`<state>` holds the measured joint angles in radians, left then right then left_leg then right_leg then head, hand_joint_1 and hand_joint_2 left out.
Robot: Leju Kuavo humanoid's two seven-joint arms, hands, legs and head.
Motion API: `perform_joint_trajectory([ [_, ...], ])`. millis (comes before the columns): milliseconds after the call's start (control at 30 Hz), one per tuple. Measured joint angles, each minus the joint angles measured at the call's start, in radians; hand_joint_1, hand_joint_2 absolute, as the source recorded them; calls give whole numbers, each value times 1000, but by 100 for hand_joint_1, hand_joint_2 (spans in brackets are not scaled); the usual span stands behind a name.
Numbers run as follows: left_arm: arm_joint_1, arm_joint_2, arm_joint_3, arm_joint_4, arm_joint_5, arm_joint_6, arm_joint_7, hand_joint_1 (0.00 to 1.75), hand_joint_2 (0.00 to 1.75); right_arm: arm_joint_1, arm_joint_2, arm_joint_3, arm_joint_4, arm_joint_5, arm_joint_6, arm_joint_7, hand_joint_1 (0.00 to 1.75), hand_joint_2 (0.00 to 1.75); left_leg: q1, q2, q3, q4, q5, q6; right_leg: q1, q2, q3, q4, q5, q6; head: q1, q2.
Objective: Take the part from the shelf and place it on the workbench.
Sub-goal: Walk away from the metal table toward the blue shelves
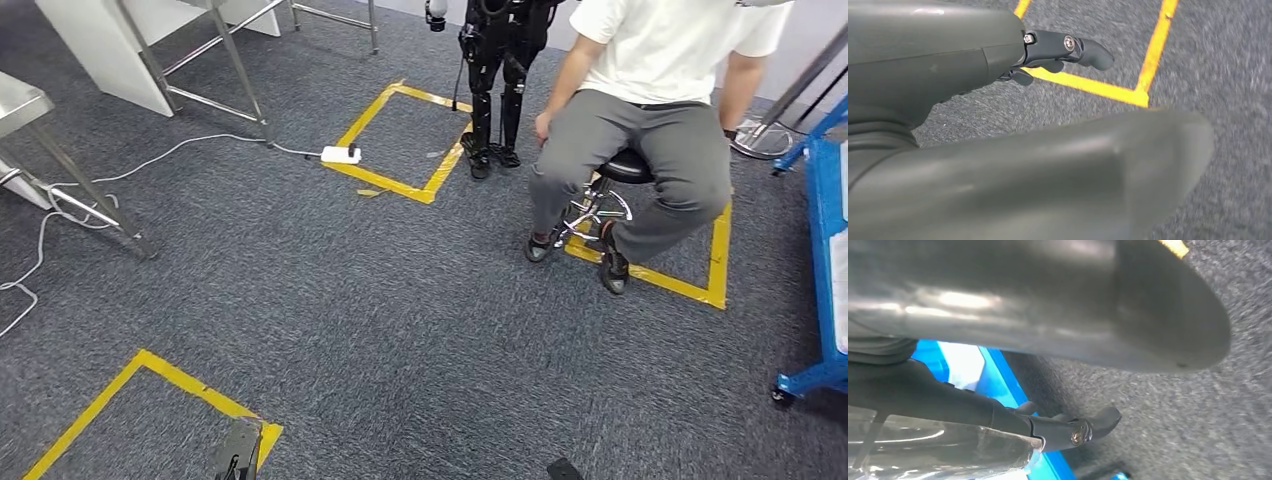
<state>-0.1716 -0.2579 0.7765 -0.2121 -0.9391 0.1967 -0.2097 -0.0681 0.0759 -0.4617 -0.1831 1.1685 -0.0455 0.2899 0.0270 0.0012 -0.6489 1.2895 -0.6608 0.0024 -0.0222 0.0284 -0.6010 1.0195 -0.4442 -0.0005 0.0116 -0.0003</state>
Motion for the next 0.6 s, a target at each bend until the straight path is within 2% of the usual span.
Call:
perform_joint_trajectory([
  [33,2,0,-1,0,-1,1,0,0,0,2,0,0,0,0,1,0,0,0,0,-3,-9,6,13,2,2,16,1,1,0,0,0,0],
  [67,2,0,-2,0,-2,2,0,0,0,3,0,0,0,0,1,0,0,0,1,-6,0,-24,43,4,3,33,2,2,0,0,0,0],
  [100,2,0,-3,0,-3,2,-1,0,0,5,0,0,0,0,1,0,0,0,2,-17,24,-81,83,6,3,48,4,3,0,1,0,0],
  [133,2,0,-4,0,-4,3,-1,0,0,5,0,-1,0,0,2,0,0,0,4,-41,50,-144,115,8,5,61,3,6,0,2,-1,0],
  [167,2,0,-4,0,-4,3,-1,0,0,3,0,-1,0,0,2,0,0,0,6,-62,71,-194,136,10,7,74,1,9,-1,5,0,0],
  [200,2,0,-5,0,-4,4,-1,0,0,3,1,-1,0,0,2,0,0,0,5,-79,83,-224,145,11,9,85,-3,11,0,10,0,0],
  [233,1,0,-5,0,-4,4,-1,0,0,3,1,-1,0,0,2,0,0,0,3,-83,87,-235,145,13,10,96,-9,11,2,17,0,0],
  [267,0,-1,-5,0,-4,4,-1,0,0,5,0,-2,0,0,2,0,0,0,0,-72,87,-239,147,17,10,107,-14,8,6,25,0,0],
  [300,-1,-2,-5,0,-4,4,-1,0,0,7,0,-3,0,0,3,0,0,0,-1,-60,89,-244,151,24,9,107,-19,8,8,33,0,0],
  [333,-2,-3,-6,0,-4,4,-1,0,0,10,0,-3,0,0,3,0,0,0,-2,-48,91,-250,156,32,10,90,-26,17,5,37,0,0],
  [367,-3,-3,-6,0,-4,4,-1,0,0,10,1,-3,0,0,3,0,0,0,-1,-35,93,-255,160,40,11,62,-41,42,-7,39,3,0],
  [433,-2,-3,-6,0,-4,4,-2,0,0,6,2,-4,0,0,4,0,0,0,-6,-6,95,-259,161,49,10,2,-97,150,-57,37,6,0],
  [500,-1,-3,-6,0,-7,4,-2,0,0,4,2,-4,0,0,4,0,0,0,-10,25,95,-259,159,52,6,-14,-155,267,-99,40,9,0],
  [533,-1,-3,-7,0,-12,4,-2,0,0,5,2,-4,0,0,4,0,0,0,-11,38,95,-259,158,51,3,-16,-163,287,-100,47,9,0],
  [567,-1,-3,-11,0,-21,6,-2,0,0,7,1,-5,0,0,5,-1,0,0,-11,50,97,-258,156,49,0,-20,-151,265,-87,56,10,0],
  [600,-2,-3,-18,0,-35,9,-2,0,0,8,1,-6,0,0,5,-2,0,0,-10,62,99,-258,154,46,-5,-30,-118,206,-62,66,10,0],
])
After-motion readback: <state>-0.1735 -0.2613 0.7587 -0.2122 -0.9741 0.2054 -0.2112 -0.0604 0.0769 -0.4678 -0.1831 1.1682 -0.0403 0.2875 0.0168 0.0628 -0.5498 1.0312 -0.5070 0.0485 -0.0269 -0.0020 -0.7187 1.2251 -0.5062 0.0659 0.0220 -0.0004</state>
